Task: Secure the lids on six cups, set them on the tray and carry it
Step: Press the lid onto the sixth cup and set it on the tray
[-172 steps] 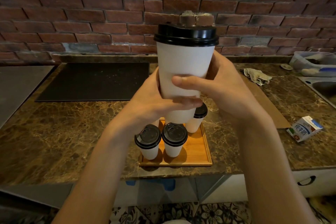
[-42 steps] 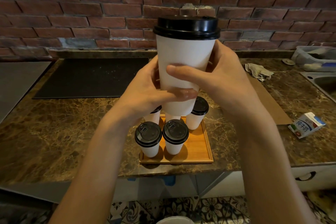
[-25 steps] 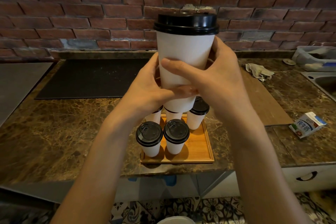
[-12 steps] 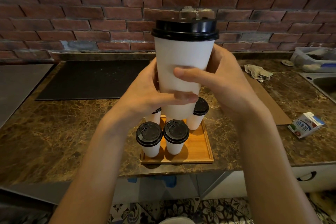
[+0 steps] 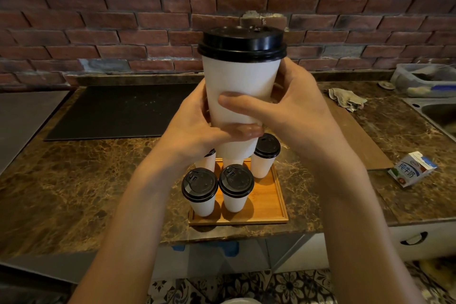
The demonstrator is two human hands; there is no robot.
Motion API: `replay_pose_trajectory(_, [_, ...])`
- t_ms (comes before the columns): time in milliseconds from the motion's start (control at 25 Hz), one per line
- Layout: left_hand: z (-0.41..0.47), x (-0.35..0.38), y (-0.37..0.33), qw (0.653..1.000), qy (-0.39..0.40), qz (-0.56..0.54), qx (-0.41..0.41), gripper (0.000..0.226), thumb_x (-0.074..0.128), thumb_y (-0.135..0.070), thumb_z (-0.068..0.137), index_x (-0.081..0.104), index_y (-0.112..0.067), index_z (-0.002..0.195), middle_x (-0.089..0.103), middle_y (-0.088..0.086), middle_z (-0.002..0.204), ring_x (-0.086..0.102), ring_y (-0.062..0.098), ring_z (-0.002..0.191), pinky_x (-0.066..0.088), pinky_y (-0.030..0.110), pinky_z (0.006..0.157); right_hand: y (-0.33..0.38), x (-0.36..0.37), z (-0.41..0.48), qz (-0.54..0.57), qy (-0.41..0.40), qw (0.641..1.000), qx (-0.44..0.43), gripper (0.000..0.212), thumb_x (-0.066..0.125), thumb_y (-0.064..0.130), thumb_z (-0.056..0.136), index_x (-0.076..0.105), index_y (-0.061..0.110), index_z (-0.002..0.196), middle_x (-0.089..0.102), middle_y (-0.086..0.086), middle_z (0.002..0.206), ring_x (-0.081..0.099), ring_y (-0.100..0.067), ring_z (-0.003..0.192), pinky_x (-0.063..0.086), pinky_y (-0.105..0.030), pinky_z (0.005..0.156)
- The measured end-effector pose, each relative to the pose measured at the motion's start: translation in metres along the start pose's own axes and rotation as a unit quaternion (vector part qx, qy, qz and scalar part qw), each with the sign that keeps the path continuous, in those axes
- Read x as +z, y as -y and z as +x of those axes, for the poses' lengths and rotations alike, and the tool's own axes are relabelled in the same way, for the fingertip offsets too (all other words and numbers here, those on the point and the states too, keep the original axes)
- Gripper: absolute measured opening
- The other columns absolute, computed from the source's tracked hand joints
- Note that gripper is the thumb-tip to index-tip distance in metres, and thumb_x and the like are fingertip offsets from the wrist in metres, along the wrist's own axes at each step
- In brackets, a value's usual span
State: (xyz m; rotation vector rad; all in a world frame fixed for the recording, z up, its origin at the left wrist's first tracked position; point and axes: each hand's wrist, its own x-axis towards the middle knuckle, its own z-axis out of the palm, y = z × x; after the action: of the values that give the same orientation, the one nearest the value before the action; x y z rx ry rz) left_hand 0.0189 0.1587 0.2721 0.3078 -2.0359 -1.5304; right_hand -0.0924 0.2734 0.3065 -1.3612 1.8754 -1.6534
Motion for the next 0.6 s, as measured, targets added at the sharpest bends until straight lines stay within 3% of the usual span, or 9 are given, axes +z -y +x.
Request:
replay_pose_trajectory(120, [0.002, 0.005, -0.003, 1.0, -0.009, 0.002, 0.003, 0.073, 0.082, -0.035, 0.047, 0.048, -0.04, 0.111, 0.065, -0.031, 0.1, 0.06, -0.011, 0.1, 0.048, 0.005, 0.07, -0.001, 0.009, -0.001, -0.009, -0.05, 0.999, 0.006, 0.075, 0.086, 0.04, 0.066, 0.05, 0.023, 0.13, 0.062, 0.013, 0.114, 0.059, 0.002, 0.104, 0.056, -0.021, 0.083])
replay_pose_trajectory(200, [0.004, 0.007, -0.002, 1.0, -0.012, 0.001, 0.002, 0.076, 0.077, -0.033, 0.048, 0.048, -0.035, 0.118, 0.065, -0.02, 0.108, 0.059, -0.007, 0.104, 0.048, 0.005, 0.073, -0.002, 0.017, -0.003, -0.011, -0.089, 0.996, 0.009, 0.08, 0.087, 0.043, 0.064, 0.048, 0.024, 0.132, 0.06, 0.016, 0.113, 0.058, 0.003, 0.104, 0.055, -0.018, 0.082])
replay_pose_trajectory(320, [0.005, 0.008, -0.001, 1.0, -0.003, 0.004, 0.009, 0.085, 0.075, -0.03, 0.054, 0.045, -0.019, 0.132, 0.061, -0.006, 0.121, 0.059, 0.002, 0.111, 0.05, 0.011, 0.082, -0.005, 0.028, -0.006, -0.003, -0.132, 0.991, 0.012, 0.091, 0.088, 0.043, 0.06, 0.042, 0.024, 0.137, 0.057, 0.016, 0.117, 0.056, 0.001, 0.11, 0.055, -0.025, 0.09])
replay_pose_trajectory(480, [0.006, 0.008, 0.0, 1.0, -0.002, 0.004, 0.009, 0.081, 0.079, -0.015, 0.06, 0.045, -0.016, 0.133, 0.061, -0.006, 0.119, 0.059, 0.0, 0.108, 0.049, 0.008, 0.077, -0.007, 0.03, -0.004, -0.003, -0.142, 0.99, 0.012, 0.093, 0.089, 0.042, 0.059, 0.042, 0.021, 0.137, 0.058, 0.011, 0.12, 0.056, -0.002, 0.112, 0.055, -0.031, 0.091])
replay_pose_trajectory(600, [0.007, 0.006, 0.0, 1.0, -0.009, -0.005, 0.004, 0.086, 0.078, -0.032, 0.048, 0.048, -0.022, 0.127, 0.063, -0.009, 0.113, 0.061, -0.002, 0.105, 0.049, 0.007, 0.074, -0.003, 0.026, -0.001, -0.017, -0.13, 0.991, 0.012, 0.09, 0.088, 0.045, 0.06, 0.045, 0.021, 0.135, 0.058, 0.014, 0.117, 0.057, 0.0, 0.109, 0.055, -0.026, 0.088])
